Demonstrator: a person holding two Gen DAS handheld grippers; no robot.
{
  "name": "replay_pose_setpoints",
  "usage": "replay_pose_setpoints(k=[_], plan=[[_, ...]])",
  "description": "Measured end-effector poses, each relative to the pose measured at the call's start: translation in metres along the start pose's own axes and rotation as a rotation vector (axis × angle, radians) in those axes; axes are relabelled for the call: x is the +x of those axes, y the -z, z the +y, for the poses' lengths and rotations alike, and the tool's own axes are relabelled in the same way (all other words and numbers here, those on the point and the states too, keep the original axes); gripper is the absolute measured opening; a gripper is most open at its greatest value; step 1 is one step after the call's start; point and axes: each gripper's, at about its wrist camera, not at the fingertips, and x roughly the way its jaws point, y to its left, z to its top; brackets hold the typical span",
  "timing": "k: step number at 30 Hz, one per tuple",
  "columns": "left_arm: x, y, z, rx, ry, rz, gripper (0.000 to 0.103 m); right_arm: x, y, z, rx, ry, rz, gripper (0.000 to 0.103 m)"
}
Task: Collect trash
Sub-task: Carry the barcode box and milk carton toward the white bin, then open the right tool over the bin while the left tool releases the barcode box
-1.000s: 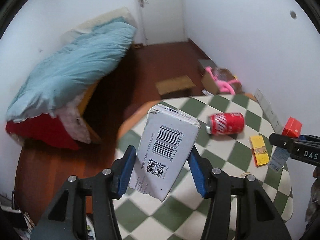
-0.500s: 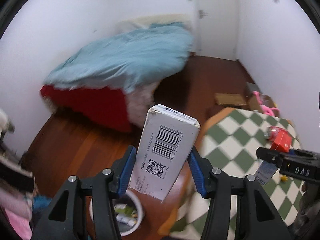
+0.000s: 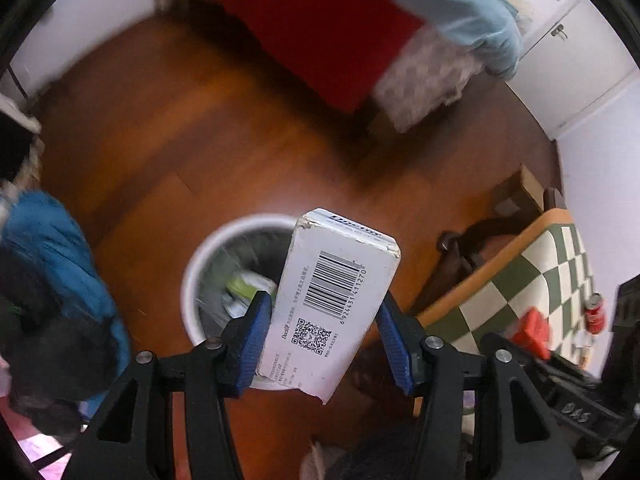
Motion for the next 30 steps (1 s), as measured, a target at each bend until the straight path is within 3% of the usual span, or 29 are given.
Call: replay_pose_setpoints(k=[3,4,5,7,11,17,19,20,24,30], plan=[[0.036,-0.008,0.012,-0.018,0.041,0.086,0.054,0.049,0.001,0.014,0.007,0.001,0.072,0.061],[0.041,-0.009,0.014,-0.017,0.041,0.101,0.061,0.06,0.001,0.016,0.009,0.006,0.085,0.061],[0.043,-0.01,0.017,-0.024,0.043,0.108,0.078,0.073,0.002,0.017,0.012,0.015,0.101,0.061],[0.046,-0.011,0.031,-0.067,0.058,0.106,0.097,0.093,0.001,0.017,0.028,0.019,0.131,0.061],[0.039,-0.004,0.061,-0.123,-0.016,0.077,0.097,0.121,-0.006,0.018,0.04,0.014,0.162,0.061],[0.028,0.018,0.086,-0.092,-0.262,0.012,0.097,0.163,-0.019,0.02,0.048,-0.034,0.205,0.063],[0.026,0.026,0.09,-0.086,-0.32,0.003,0.097,0.177,-0.02,0.023,0.043,-0.031,0.225,0.094],[0.025,0.028,0.09,-0.084,-0.328,-0.002,0.097,0.183,-0.019,0.025,0.037,-0.032,0.238,0.1],[0.02,0.035,0.085,-0.075,-0.356,-0.015,0.097,0.19,-0.014,0.03,0.009,-0.026,0.269,0.102],[0.002,0.047,0.066,-0.034,-0.381,-0.047,0.097,0.18,0.004,0.036,-0.099,0.088,0.277,0.102]])
